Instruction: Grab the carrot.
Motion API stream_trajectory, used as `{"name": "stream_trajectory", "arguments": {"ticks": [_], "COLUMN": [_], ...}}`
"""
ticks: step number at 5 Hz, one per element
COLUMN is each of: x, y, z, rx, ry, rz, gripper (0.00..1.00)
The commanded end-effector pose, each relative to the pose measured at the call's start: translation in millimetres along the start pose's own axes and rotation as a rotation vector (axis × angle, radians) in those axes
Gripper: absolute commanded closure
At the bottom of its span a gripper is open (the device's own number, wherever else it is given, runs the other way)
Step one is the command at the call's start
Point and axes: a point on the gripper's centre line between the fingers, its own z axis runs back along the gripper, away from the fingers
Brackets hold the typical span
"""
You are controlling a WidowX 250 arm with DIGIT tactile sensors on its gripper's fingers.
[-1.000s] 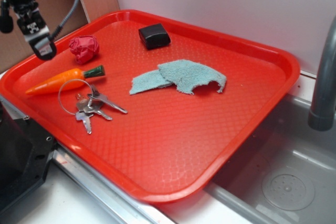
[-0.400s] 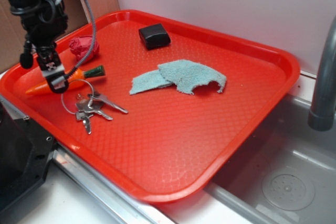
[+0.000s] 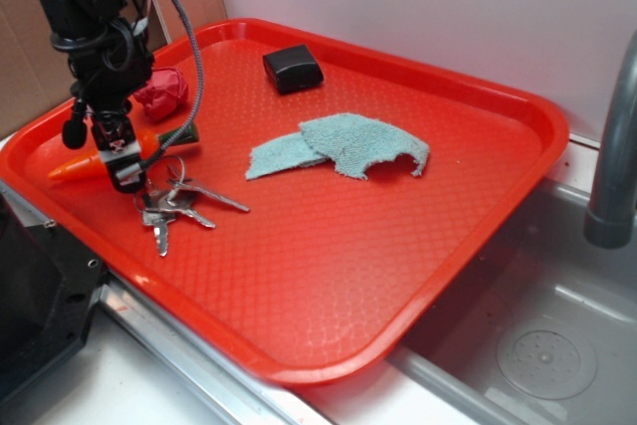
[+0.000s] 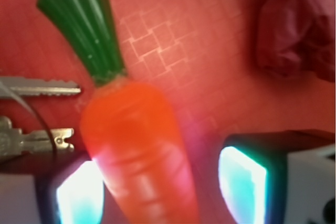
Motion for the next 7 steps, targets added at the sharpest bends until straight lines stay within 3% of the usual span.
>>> {"name": "stream_trajectory", "arguments": {"ticks": [1, 2, 3, 4, 5, 6, 7], "x": [14.0, 16.1, 15.8, 18.9, 29.7, 37.9, 45.0], "y": [5.3, 4.8, 0.4, -9.7, -32.1, -53.4, -65.8], "z": [-5.9, 10.0, 56.0, 89.3, 129.3, 167.5, 191.6], "rx": [0.014, 0.037, 0.057, 0.042, -0.049, -0.135, -0.107], "ry": [0.007, 0.017, 0.0, 0.005, 0.018, -0.029, -0.047], "rz": [-0.021, 0.042, 0.191, 0.308, 0.525, 0.532, 0.558], "gripper": [1.0, 1.0, 1.0, 1.0, 1.0, 1.0, 1.0]}}
